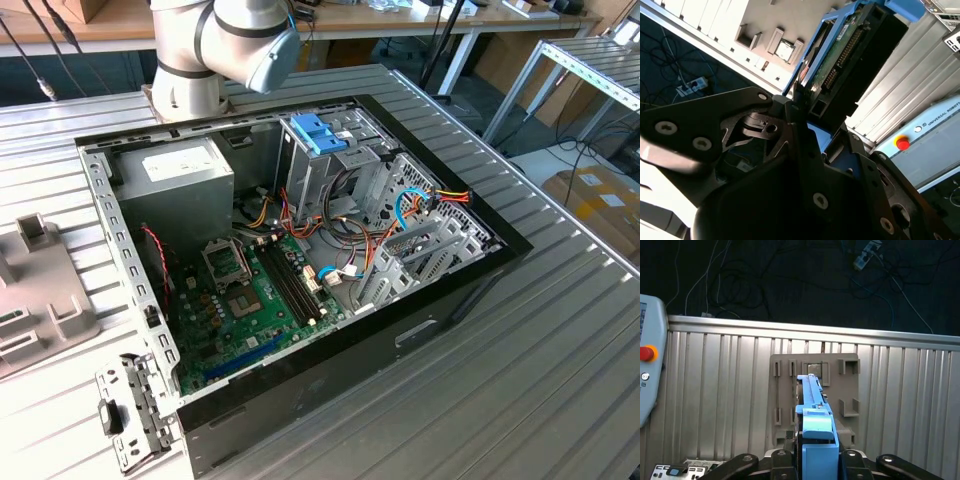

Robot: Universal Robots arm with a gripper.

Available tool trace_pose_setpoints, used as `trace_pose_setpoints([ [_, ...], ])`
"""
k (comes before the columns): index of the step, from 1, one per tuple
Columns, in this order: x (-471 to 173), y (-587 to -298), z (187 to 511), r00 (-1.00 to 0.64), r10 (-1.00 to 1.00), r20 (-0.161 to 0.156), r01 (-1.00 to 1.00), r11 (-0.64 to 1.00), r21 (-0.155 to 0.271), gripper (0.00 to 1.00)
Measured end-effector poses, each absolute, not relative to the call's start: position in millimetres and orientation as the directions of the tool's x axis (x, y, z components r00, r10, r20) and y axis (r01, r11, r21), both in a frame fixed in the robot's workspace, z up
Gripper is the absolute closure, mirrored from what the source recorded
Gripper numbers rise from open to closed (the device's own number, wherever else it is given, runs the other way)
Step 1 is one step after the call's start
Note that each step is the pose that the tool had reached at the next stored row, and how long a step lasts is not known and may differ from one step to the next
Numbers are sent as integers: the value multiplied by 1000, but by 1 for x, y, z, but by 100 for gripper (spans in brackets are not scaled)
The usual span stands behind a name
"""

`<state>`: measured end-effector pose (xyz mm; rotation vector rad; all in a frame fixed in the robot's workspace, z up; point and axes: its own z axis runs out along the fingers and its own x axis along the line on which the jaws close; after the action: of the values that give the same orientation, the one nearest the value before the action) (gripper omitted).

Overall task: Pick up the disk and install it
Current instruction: 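Pick up the disk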

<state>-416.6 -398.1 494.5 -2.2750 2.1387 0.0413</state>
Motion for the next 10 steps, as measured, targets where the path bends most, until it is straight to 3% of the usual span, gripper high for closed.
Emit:
trace_pose_setpoints([
  [10,-413,-405,494,62,-998,-32,-998,-62,4,63],
])
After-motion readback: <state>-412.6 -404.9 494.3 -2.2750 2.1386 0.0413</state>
